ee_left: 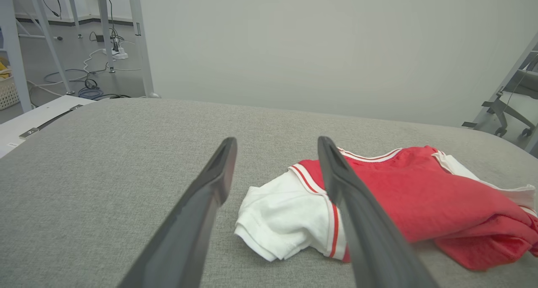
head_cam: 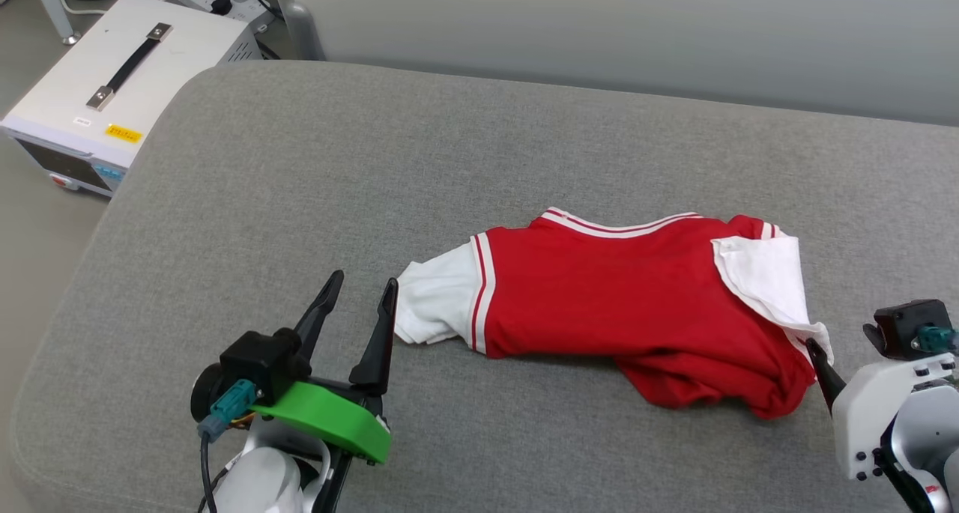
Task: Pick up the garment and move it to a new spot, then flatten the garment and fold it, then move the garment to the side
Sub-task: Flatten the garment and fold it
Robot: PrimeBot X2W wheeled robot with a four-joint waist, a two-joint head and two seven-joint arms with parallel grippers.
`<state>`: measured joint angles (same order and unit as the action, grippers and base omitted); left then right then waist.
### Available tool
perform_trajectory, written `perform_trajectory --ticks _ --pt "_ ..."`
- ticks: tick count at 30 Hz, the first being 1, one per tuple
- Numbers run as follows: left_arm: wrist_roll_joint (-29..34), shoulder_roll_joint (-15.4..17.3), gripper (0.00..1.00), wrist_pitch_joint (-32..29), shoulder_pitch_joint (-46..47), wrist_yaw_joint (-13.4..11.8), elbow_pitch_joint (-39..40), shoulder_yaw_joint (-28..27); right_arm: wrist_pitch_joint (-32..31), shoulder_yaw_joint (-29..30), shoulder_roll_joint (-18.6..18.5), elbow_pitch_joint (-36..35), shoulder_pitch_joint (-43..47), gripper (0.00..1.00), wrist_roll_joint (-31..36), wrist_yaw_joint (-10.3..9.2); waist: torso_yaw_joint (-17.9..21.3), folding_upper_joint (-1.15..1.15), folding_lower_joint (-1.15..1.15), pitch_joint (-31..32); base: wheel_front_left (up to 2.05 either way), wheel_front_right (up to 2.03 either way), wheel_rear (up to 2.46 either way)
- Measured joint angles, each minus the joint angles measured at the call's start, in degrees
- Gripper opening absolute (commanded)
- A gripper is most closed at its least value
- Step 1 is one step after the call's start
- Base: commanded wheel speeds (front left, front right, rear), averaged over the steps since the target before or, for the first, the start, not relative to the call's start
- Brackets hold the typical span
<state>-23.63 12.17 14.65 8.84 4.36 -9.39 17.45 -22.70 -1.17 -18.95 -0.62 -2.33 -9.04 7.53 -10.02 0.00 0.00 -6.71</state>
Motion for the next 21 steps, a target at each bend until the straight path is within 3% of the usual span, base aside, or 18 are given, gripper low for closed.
perform_trajectory --ticks 8,14,15,16,17,21 --pt "0.11 -0.75 1.00 0.01 1.16 0.80 -0.81 0.40 -1.66 -5.90 -4.02 5.80 -5.06 1.00 0.01 0.00 -1.74 0.00 0.00 -2.27 0.00 0.00 0.00" --pt "0.16 -1.03 1.00 0.01 2.15 1.03 -0.94 0.41 -0.41 -7.15 -4.41 9.85 -8.23 1.00 0.37 0.00 -2.91 0.00 0.00 -3.75 0.00 0.00 0.00" --pt "0.31 -1.04 1.00 0.01 2.16 1.04 -0.96 0.40 -0.40 -7.14 -4.38 10.49 -8.58 0.61 0.37 0.00 -3.06 0.00 0.00 -4.00 0.00 0.00 0.00" --pt "0.38 -1.05 1.00 0.01 2.16 1.05 -0.97 0.35 -0.21 -7.08 -4.26 10.99 -8.84 0.11 0.32 0.00 -3.18 0.00 0.00 -4.25 0.00 0.00 0.00" --pt "0.38 -1.08 1.00 0.01 2.17 1.22 -0.97 0.33 0.23 -6.84 -3.98 11.23 -9.04 0.00 0.27 0.00 -3.26 0.00 0.00 -4.44 0.00 0.00 0.00" --pt "0.47 -1.29 1.00 0.01 2.18 1.45 -1.22 0.15 1.69 -5.55 -2.82 11.90 -9.96 0.00 0.10 0.00 -3.25 0.00 0.00 -4.89 0.00 0.00 0.00"
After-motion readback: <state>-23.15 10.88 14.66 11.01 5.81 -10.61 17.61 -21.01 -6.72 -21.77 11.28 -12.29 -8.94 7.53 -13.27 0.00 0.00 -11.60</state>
